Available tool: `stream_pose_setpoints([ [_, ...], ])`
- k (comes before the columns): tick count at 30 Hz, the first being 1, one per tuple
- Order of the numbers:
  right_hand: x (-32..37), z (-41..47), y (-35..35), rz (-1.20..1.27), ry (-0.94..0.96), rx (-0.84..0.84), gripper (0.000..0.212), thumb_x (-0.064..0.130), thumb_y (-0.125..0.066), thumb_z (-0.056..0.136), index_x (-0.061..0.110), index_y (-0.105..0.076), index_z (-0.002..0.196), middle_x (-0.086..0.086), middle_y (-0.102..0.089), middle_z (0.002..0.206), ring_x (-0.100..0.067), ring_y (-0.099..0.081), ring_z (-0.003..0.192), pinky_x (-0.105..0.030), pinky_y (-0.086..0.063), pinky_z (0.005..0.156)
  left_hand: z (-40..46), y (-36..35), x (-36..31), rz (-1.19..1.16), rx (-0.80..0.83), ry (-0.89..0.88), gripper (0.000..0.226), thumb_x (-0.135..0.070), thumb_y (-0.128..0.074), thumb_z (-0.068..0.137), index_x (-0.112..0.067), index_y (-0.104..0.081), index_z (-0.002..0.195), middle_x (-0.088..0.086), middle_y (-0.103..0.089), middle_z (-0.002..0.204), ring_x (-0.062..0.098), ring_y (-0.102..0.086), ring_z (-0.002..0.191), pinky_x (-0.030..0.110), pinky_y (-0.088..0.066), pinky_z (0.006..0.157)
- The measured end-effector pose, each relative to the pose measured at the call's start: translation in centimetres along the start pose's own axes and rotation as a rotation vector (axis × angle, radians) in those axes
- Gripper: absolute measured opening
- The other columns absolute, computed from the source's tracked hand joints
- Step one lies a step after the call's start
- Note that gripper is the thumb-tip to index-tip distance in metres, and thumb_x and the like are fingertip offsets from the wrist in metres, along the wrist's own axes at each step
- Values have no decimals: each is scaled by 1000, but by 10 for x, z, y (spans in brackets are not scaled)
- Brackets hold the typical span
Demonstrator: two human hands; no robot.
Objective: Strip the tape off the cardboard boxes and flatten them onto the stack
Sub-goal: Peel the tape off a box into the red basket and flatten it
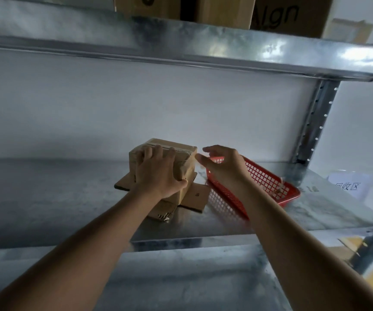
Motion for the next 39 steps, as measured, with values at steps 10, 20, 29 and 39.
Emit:
stream_pose_setpoints([
  [10,-3,9,-16,46,165,38,6,26,-86,82,24,-81,85,10,-76,75,-7,-73,71,-38,-63,76,-7,15,-7,34,99,62,108,-88,-57,74,-32,-22,159,4,-29,163,36,-22,148,48,-23,119],
  [20,-44,48,31,-307,139,-36,20,31,-63,101,24,-80,109,-4,-69,115,-22,-61,98,-35,-54,80,-4,21,-24,31,133,109,106,-82,-63,76,-31,-25,160,4,-29,164,36,-22,150,48,-24,120],
  [29,-72,57,43,-422,-196,211,42,43,-89,77,11,-76,102,-9,-75,90,-25,-72,81,-34,-62,75,1,15,-34,53,123,146,107,-83,-63,75,-32,-23,160,5,-32,162,37,-26,147,51,-29,118],
  [39,-95,53,56,-591,-172,11,68,66,-92,56,15,-69,96,-3,-71,92,-24,-67,84,-33,-51,64,5,14,-38,81,132,152,111,-85,-63,74,-31,-22,161,7,-33,161,38,-27,146,52,-28,120],
])
Point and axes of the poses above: each hand's wrist, its own z-axis towards the middle knuckle, its own y-axis out of the back of the hand, x = y × z, the point moved 1 cm from there along z, towards the middle knuckle
